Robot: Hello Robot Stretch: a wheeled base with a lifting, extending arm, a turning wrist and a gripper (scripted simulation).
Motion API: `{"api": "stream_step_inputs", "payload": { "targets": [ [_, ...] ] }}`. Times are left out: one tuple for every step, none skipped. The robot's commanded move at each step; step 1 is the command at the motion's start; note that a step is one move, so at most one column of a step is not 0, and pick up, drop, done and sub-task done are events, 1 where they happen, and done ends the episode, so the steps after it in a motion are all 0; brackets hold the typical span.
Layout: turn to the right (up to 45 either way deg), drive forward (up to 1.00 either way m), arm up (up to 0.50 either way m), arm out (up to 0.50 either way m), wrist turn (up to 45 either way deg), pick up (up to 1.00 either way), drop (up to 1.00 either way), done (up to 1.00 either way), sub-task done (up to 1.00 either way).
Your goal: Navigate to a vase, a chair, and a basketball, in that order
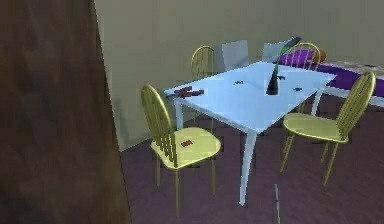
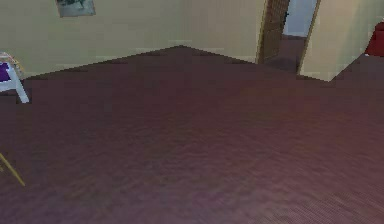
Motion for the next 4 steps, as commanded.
{"api": "stream_step_inputs", "payload": {
  "targets": [
    [45.0, 0.0, 0.0, 0.0, 0.0, 0.0, 0.0, 0.0, 0.0],
    [15.0, 0.0, 0.0, 0.0, 0.0, 0.0, 0.0, 0.0, 0.0],
    [0.0, 1.0, 0.0, 0.0, 0.0, 0.0, 0.0, 0.0, 0.0],
    [0.0, 0.55, 0.0, 0.0, 0.0, 0.0, 0.0, 0.0, 0.0]
  ]
}}
